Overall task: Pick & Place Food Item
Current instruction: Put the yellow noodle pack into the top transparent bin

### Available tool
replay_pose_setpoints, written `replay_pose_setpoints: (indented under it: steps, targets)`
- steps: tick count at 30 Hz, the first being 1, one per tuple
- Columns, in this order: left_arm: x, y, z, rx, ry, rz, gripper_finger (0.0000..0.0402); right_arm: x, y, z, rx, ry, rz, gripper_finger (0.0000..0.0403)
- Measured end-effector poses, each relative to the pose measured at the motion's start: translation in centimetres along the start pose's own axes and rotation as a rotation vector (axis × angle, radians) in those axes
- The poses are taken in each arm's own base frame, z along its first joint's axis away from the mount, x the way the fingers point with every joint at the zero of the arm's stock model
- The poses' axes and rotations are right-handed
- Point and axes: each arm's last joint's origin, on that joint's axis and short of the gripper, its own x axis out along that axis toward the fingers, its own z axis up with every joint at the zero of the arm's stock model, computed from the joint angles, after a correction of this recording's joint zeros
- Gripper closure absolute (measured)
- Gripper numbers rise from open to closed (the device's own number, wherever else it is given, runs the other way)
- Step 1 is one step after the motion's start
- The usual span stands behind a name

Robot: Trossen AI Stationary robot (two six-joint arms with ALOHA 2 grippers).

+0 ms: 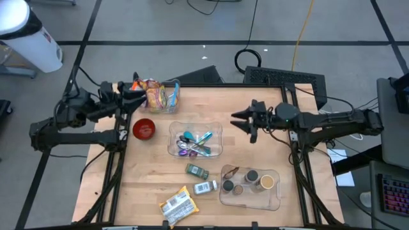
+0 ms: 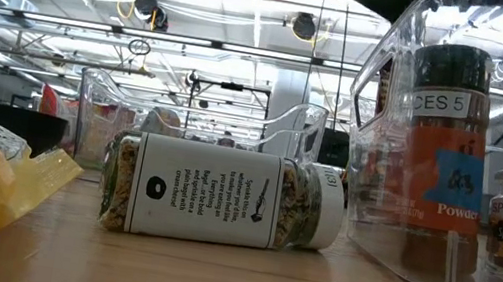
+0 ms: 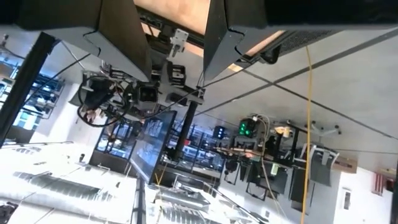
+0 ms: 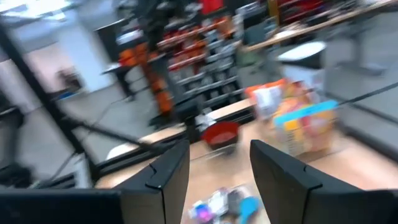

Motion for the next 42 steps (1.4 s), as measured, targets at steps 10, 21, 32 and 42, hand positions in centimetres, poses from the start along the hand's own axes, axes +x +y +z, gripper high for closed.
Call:
replay_pose_setpoints:
  steps: [10,21,32,42]
  targets:
    - [0.3,0.0,-0.1,0.004,0.011,0.004,0.0250,0.1,2.4,-1.3,-0.065,0.068,0.147,0.0243]
    - [0.4,0.0,-0.2,0.004,0.014,0.005,0.0250,2.6,5.6,-1.1,-0.219,0.208,0.214,0.0243]
    - [0.4,0.0,-0.2,0.003,0.014,0.005,0.0250,5.8,7.4,0.4,-0.285,0.249,0.219,0.0243]
    - [0.4,0.0,-0.2,0.003,0.013,0.005,0.0250,9.8,8.3,2.5,-0.271,0.385,0.354,0.0243]
